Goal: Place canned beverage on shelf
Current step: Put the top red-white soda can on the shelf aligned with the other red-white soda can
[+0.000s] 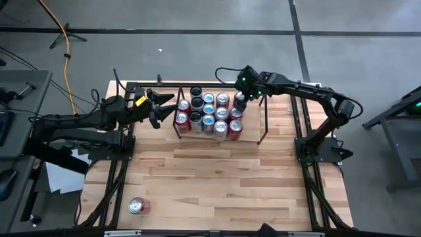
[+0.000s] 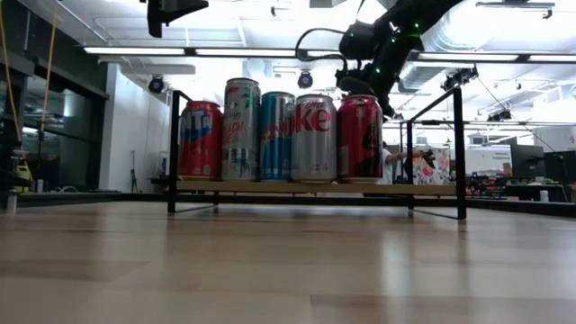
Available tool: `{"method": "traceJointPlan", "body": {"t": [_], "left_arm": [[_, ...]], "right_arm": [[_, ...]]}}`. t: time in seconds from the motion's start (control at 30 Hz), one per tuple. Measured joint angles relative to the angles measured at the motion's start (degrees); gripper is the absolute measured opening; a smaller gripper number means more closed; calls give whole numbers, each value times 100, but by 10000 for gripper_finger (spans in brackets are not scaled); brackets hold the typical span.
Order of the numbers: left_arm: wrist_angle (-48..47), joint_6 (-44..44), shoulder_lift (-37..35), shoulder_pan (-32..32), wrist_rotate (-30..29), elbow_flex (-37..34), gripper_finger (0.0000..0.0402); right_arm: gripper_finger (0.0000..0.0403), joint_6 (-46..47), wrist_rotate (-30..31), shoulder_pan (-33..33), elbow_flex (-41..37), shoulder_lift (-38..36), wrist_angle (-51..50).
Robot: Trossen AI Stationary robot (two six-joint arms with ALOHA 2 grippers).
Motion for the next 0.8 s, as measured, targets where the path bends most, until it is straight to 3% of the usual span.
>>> {"method": "traceJointPlan", "body": {"t": [0.33,0.47,0.6,0.8], "left_arm": [[-7,0,0,-1,0,0,275],[-7,3,0,-2,0,0,275],[-8,54,0,-1,0,0,275],[-9,59,2,-2,-9,0,275]], "right_arm": [[351,-438,-397,-244,967,-6,-629],[322,-868,-249,-242,1183,-166,-1142],[241,-952,-101,-303,999,-494,-1573],[34,-1045,33,-416,36,-1080,-1432]]}}
